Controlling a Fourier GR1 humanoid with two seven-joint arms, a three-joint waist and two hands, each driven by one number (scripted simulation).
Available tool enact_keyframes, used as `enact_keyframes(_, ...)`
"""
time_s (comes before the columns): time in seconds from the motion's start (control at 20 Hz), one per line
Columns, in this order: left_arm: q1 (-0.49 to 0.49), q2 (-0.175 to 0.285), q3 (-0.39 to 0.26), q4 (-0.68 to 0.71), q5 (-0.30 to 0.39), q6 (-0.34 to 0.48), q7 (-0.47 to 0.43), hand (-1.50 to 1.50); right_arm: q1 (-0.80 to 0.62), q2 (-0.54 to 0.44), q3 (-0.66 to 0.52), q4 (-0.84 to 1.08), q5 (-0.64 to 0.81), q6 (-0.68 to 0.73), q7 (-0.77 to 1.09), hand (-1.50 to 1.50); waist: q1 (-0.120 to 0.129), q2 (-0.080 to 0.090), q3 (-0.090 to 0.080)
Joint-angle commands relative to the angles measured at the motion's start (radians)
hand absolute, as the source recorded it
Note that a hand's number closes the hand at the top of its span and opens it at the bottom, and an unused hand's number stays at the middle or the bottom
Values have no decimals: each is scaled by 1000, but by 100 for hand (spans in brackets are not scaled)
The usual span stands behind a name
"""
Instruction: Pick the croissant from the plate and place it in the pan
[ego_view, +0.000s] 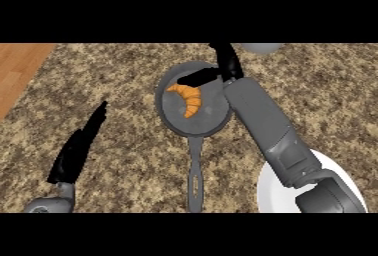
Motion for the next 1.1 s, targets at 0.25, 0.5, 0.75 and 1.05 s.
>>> enact_keyframes(0.25,56,-11,32,13,13,22,-18,0,-3,-99,-144,56,-93,-37,-114,-150,-75,-7,0)
enact_keyframes(0.5,89,24,59,-43,26,3,-10,0,101,-210,-164,86,-97,86,-270,-150,-86,-13,1)
enact_keyframes(0.75,75,23,65,-18,33,-7,-20,0,129,-348,-177,106,-91,190,-346,-150,-93,-11,1)
enact_keyframes(1.05,81,-22,24,-49,-11,34,11,0,130,-439,-182,157,-77,293,-360,-150,-89,-12,1)
